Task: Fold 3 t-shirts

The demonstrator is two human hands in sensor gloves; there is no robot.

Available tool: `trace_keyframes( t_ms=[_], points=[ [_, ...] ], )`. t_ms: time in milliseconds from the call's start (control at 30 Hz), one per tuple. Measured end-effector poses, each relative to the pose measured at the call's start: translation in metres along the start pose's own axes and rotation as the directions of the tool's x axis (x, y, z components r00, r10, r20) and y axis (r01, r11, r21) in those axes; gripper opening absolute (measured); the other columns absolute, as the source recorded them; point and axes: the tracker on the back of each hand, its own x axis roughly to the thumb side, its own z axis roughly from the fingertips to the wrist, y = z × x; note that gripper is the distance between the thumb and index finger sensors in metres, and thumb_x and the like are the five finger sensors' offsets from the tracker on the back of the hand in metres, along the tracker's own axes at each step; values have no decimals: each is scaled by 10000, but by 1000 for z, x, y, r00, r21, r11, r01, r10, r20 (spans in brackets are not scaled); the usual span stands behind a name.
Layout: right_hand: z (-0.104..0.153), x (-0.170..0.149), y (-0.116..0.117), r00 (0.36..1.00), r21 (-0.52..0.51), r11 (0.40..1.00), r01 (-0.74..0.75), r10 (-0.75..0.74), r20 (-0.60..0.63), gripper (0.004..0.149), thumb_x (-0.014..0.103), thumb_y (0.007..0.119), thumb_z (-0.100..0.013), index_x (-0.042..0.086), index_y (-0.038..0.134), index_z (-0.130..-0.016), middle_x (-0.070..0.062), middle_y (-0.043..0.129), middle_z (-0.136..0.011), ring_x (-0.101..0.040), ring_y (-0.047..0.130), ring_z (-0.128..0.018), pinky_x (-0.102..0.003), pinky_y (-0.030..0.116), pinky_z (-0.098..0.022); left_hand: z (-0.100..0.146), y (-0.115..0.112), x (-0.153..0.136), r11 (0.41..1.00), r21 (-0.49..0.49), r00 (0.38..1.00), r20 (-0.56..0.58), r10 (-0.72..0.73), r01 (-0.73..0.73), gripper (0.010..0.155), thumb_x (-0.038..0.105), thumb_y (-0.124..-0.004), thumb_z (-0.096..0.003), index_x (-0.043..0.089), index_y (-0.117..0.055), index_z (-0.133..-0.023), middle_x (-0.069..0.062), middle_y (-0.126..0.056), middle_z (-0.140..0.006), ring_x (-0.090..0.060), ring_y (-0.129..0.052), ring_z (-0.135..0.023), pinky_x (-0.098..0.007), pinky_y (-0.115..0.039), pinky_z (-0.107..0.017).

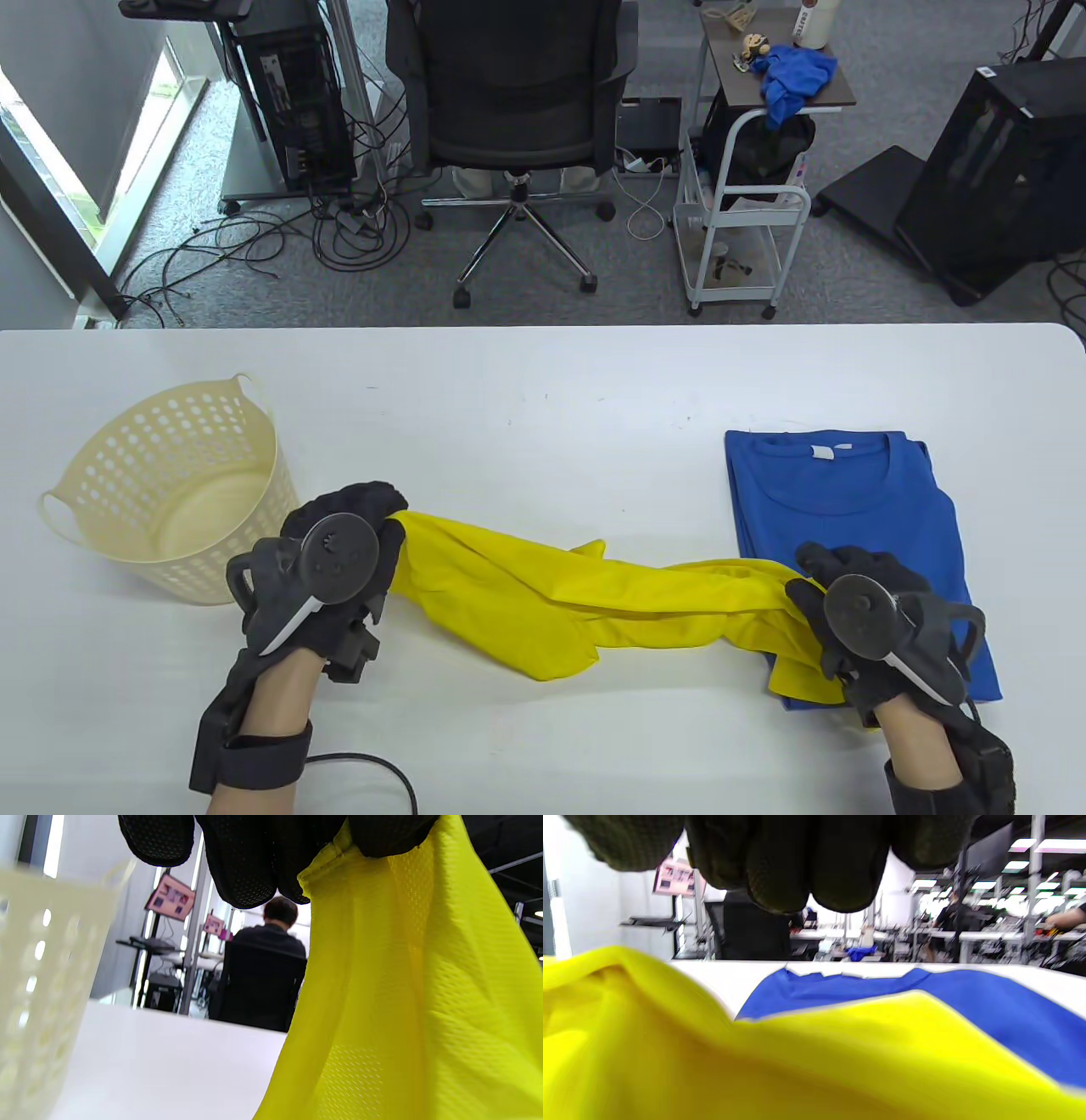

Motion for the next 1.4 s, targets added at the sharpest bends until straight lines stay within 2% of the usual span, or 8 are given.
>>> trace_keyframes(
  t_ms=[267,467,767,833,1033,1133,1267,1400],
  points=[
    [-6,7,29,994,329,942,-59,25,106,746,583,814,-340,280,620,-993,-105,636,-1077,-473,624,-971,-686,519,-678,-11,39,15,991,9,991,-25,-132,132,420,488,-679,-449,380,-761,-847,118,-812,-941,-156,-854,-871,-486,-694,-724],
    [-12,18,41,983,257,951,-174,152,105,427,449,828,-374,348,837,-789,-33,799,-969,-391,791,-874,-624,626,-628,-12,35,2,986,-21,983,-72,-168,167,420,487,-680,-447,382,-762,-845,120,-816,-936,-152,-861,-865,-483,-700,-720],
    [0,-4,-76,959,209,950,231,-259,114,403,418,786,-436,292,840,-815,-51,802,-963,-428,744,-907,-648,589,-646,3,93,-28,977,99,976,-129,-174,187,420,469,-677,-451,376,-760,-852,110,-811,-944,-160,-852,-874,-493,-687,-727],
    [-14,0,-82,976,258,948,188,-210,62,404,402,798,-433,280,854,-814,-75,796,-974,-450,729,-915,-660,577,-648,1,101,-27,979,86,976,-132,-172,185,421,470,-675,-453,375,-757,-855,111,-808,-947,-164,-849,-877,-495,-683,-729],
    [-58,17,-2,999,517,856,-29,41,-12,404,396,785,-427,300,825,-817,-71,765,-978,-444,700,-921,-640,573,-648,-10,62,-9,961,-82,961,-59,-270,264,421,467,-675,-452,374,-758,-853,111,-809,-947,-163,-851,-878,-496,-683,-732],
    [-70,23,26,989,506,855,-111,145,-29,406,390,782,-425,305,810,-821,-72,758,-975,-439,705,-912,-639,570,-646,-15,41,-3,947,-132,953,-46,-301,293,421,471,-676,-449,378,-760,-851,113,-812,-944,-158,-855,-874,-492,-689,-729],
    [-71,28,17,979,269,947,-173,194,-56,569,457,809,-379,289,711,-914,-63,740,-983,-396,748,-886,-621,598,-640,-22,30,-1,943,-146,951,-33,-308,300,422,478,-678,-450,379,-758,-851,117,-812,-943,-156,-854,-874,-491,-688,-730],
    [-62,24,-1,993,267,960,-87,107,-59,593,501,804,-378,245,726,-908,-82,735,-984,-405,751,-878,-624,600,-636,-26,27,-7,945,-158,955,-39,-296,286,422,477,-679,-451,378,-759,-853,114,-811,-945,-158,-853,-877,-493,-686,-730]
  ],
)
